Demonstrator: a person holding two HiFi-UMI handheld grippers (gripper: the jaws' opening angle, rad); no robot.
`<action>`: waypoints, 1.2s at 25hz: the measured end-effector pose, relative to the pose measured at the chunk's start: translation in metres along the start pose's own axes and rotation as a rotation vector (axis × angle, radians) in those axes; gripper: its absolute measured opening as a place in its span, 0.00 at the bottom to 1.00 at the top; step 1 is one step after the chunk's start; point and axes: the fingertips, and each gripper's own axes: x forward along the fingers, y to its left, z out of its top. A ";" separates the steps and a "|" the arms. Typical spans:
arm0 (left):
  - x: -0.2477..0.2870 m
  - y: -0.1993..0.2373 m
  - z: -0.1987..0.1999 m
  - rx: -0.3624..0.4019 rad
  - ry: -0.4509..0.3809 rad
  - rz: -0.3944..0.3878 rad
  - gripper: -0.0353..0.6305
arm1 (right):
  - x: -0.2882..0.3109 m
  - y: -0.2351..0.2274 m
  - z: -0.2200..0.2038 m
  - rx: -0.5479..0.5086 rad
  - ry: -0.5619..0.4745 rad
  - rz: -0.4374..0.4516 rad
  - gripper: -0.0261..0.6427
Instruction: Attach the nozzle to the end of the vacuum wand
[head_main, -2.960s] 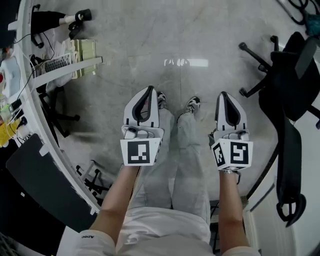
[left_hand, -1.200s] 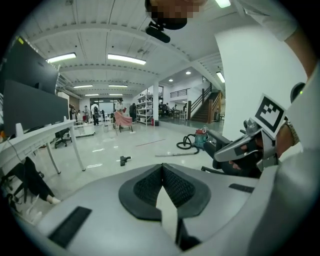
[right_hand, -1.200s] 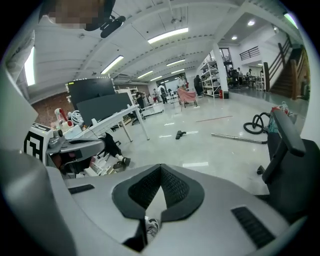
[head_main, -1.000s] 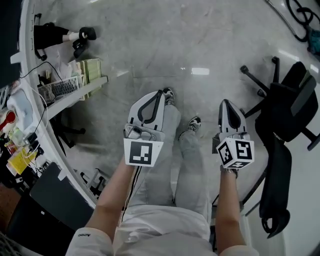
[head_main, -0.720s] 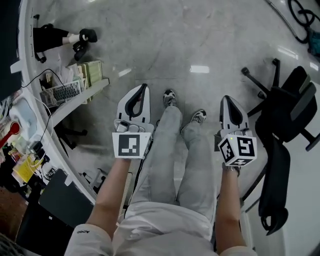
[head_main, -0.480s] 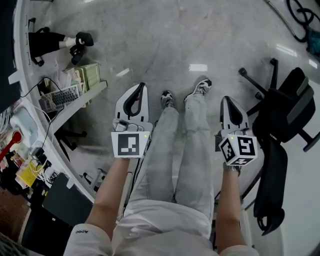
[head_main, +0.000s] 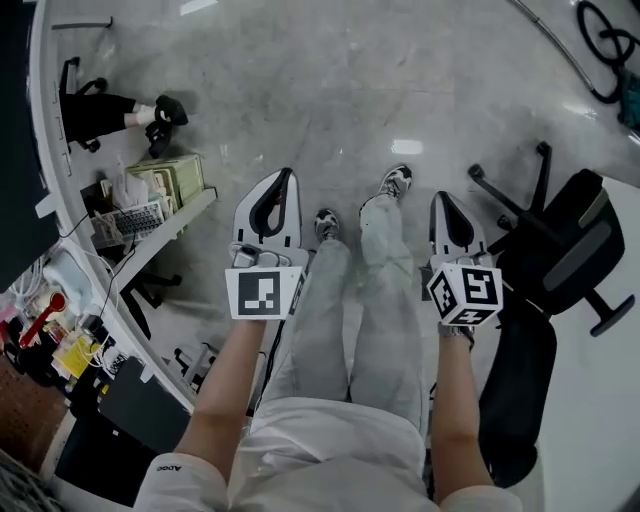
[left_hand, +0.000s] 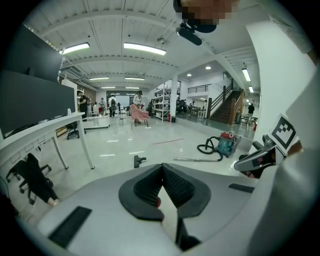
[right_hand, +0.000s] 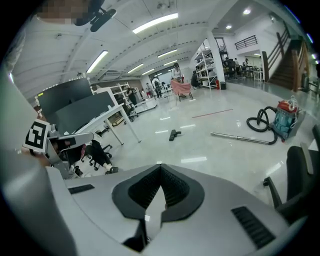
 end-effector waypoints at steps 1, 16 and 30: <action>0.010 -0.002 0.004 -0.004 0.005 0.007 0.07 | 0.003 -0.007 0.011 0.004 -0.004 0.001 0.05; 0.138 -0.011 0.035 -0.082 0.025 0.067 0.07 | 0.069 -0.093 0.078 0.000 0.013 -0.006 0.05; 0.249 0.064 0.104 -0.111 0.015 -0.047 0.07 | 0.160 -0.090 0.177 -0.018 0.039 -0.113 0.05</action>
